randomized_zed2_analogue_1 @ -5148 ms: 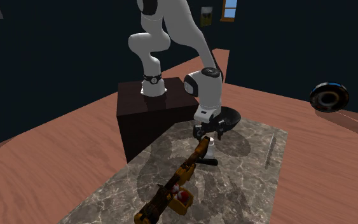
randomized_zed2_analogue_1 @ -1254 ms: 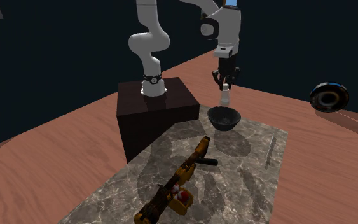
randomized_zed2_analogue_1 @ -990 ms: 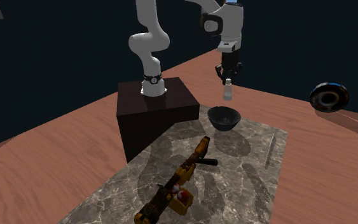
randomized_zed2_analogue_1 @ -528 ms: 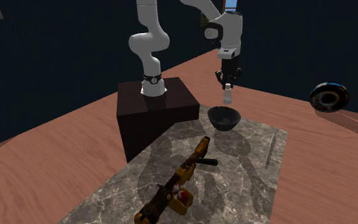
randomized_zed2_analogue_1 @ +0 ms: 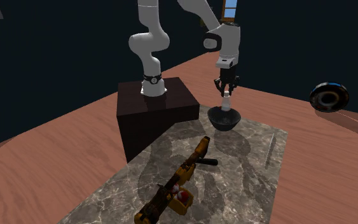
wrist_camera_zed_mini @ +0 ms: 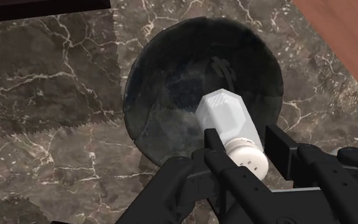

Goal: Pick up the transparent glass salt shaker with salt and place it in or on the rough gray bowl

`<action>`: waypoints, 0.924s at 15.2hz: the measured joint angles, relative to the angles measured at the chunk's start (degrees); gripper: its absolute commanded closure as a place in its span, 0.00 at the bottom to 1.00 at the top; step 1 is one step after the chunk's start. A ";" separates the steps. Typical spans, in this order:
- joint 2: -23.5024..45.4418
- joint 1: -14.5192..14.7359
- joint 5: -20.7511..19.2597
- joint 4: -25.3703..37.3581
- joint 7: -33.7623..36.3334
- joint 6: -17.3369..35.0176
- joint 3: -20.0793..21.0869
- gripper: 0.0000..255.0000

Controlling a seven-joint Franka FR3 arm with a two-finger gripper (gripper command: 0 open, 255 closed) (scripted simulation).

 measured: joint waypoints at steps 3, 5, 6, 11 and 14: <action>2.23 0.31 -1.66 -0.15 1.15 2.20 -0.42 1.00; 3.72 0.56 -2.82 -0.34 1.91 3.75 -0.82 1.00; 4.33 0.77 -3.34 -0.45 2.37 4.43 -0.98 1.00; 5.16 0.88 -3.97 -0.33 2.67 5.09 -1.28 1.00; 5.19 0.89 -3.99 -0.32 2.68 5.11 -1.29 0.00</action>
